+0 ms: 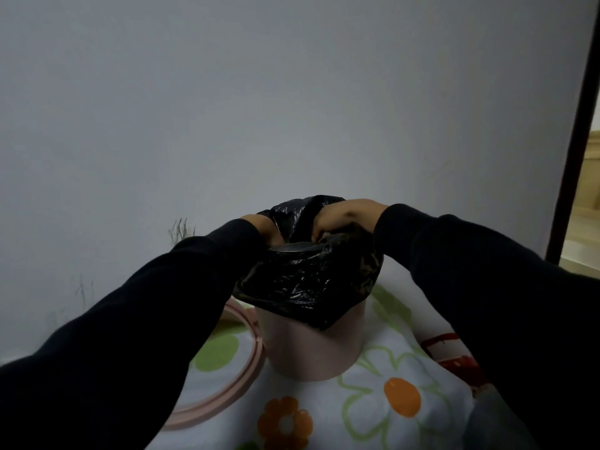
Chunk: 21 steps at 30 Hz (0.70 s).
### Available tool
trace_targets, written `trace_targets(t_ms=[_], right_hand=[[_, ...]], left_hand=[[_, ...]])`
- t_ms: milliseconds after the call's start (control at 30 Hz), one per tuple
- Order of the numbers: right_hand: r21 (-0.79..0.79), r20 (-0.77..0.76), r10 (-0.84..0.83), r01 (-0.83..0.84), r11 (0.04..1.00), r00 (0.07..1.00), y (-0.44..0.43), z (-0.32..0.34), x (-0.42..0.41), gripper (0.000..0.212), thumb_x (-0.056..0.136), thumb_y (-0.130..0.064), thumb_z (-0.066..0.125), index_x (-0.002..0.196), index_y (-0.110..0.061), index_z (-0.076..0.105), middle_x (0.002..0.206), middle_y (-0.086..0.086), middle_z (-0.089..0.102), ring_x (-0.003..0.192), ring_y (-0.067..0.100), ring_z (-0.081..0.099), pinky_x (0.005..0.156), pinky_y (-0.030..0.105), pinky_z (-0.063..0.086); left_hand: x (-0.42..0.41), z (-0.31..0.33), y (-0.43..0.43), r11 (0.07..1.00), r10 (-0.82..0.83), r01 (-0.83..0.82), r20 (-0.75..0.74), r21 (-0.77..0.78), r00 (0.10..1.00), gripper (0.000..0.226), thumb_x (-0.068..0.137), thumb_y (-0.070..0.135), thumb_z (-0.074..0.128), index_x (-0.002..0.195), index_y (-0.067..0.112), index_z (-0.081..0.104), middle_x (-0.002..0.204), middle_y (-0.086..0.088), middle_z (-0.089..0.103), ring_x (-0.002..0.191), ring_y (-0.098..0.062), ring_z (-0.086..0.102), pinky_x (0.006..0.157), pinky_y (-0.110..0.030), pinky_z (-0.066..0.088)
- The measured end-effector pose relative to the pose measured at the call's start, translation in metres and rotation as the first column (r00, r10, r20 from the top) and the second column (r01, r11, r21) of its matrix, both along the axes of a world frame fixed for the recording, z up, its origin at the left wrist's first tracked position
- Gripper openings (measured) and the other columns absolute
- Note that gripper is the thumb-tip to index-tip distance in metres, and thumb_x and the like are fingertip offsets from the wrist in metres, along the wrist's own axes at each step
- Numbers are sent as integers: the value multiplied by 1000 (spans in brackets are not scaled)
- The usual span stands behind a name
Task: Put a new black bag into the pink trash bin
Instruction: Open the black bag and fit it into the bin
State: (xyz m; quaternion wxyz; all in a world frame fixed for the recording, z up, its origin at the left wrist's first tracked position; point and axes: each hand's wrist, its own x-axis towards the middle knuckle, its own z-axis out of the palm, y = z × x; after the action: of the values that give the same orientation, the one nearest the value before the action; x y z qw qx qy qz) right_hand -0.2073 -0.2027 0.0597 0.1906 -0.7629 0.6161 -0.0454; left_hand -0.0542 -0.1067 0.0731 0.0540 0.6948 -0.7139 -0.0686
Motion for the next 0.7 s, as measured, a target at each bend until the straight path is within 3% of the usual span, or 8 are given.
trace_targets(t_ms=[100,167,267,367,467,567,667,700], right_hand=[[38,321,-68,59,998,945,-14,1,-6,12,89,-24,65,96,-13,63,105,10,73,116,34,64,94,46,52],[69,401,-116,96,993,909,-13,2,-6,12,93,-23,62,99,-14,59,102,10,74,108,31,65,82,42,53],[62,282,-54,38,997,958,-10,-2,-4,9,95,-20,61,91,-15,67,108,11,73,100,29,66,80,37,50],[-120,181,126,-106,987,975,0,3,0,15,93,-9,61,79,-10,67,76,2,70,76,13,70,65,23,47],[-340,324,236,-120,933,916,11,10,2,21,92,4,51,81,-9,64,71,4,64,43,1,60,52,18,50],[-460,561,220,80,884,798,13,14,-6,26,87,9,45,89,-6,66,75,12,69,57,18,67,54,24,54],[-626,485,96,268,733,869,9,28,-24,27,84,0,51,101,-12,69,91,6,68,78,19,64,58,18,45],[-619,422,20,272,737,906,7,32,-31,24,85,-5,56,105,-10,69,98,6,66,85,21,62,63,21,45]], left_hand=[[-2,1,-1,1000,-28,29,62,-8,998,33,96,14,56,127,3,61,116,-12,60,102,-18,56,77,-25,47],[-4,2,1,998,-53,57,109,-37,993,34,100,14,50,130,2,58,125,-14,59,100,-17,52,69,-24,45],[0,-2,-10,996,-94,91,144,23,985,35,100,19,51,130,4,59,133,-11,59,111,-19,57,76,-18,45],[-5,-5,-21,956,-258,248,41,159,965,36,103,21,43,132,2,54,135,-9,56,119,-23,55,98,-29,40],[-10,-2,-36,926,-360,353,-25,-137,933,28,96,25,53,112,5,65,112,-15,65,107,-27,60,84,-31,42],[-2,4,-40,867,-271,209,-77,-453,959,20,86,22,51,71,15,61,82,-9,64,87,-31,64,67,-30,43],[12,10,-46,821,-214,57,-213,-569,953,20,82,11,47,85,14,66,96,-11,69,91,-30,64,77,-36,52],[18,12,-49,831,-181,26,-226,-556,957,23,83,9,47,95,11,66,104,-12,69,98,-31,63,83,-38,52]])
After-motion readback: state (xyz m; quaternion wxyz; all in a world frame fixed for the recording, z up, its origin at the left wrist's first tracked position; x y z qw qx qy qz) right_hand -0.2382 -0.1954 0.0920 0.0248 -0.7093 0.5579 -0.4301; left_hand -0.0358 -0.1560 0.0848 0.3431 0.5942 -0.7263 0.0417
